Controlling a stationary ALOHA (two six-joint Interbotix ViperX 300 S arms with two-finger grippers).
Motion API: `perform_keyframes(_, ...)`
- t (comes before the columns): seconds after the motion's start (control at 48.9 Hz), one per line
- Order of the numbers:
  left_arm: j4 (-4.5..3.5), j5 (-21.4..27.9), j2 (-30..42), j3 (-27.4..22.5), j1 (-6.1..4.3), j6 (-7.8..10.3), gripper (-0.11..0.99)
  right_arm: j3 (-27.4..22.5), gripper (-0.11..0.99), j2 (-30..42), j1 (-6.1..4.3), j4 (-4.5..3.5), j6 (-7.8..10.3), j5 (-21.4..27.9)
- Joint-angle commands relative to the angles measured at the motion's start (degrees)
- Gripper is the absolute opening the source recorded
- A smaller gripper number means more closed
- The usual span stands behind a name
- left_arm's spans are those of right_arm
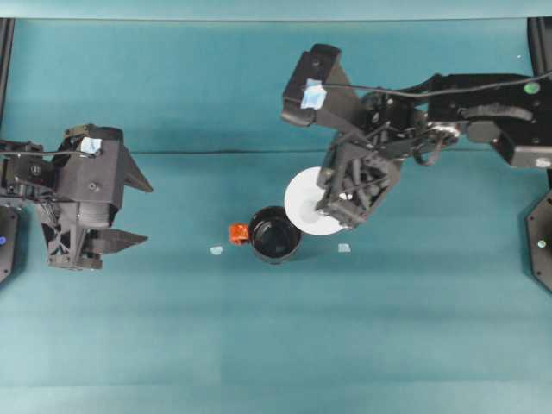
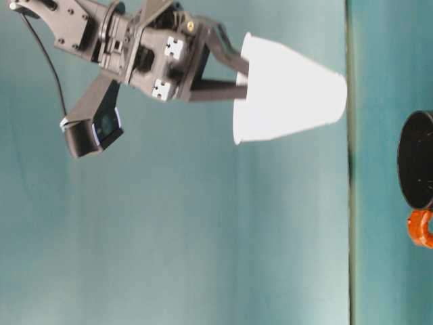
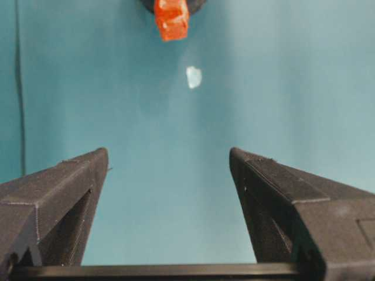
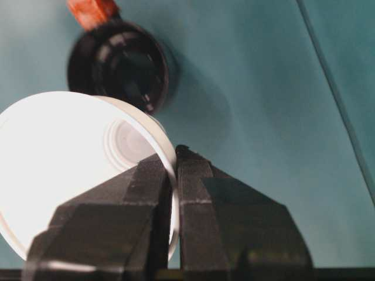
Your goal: Put the paper cup into the moved red handle cup holder.
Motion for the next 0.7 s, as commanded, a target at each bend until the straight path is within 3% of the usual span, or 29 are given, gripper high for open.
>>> perform_keyframes(0.0, 0.09, -0.4, -0.4, -0.6, 0.0, -0.18, 0.87, -1.2, -0.1, 0.5, 0.44, 0.0, 0.44, -1.3)
perform_keyframes(0.266, 0.09, -0.4, -0.4, -0.6, 0.0, -0.18, 0.87, -2.9, -0.1, 5.7, 1.67, -0.09, 0.35, -3.6)
perform_keyframes(0.675, 0.09, -0.4, -0.4, -0.6, 0.0, -0.18, 0.87, -4.0, -0.1, 11.7, 2.72, -0.09, -0.09, -6.6)
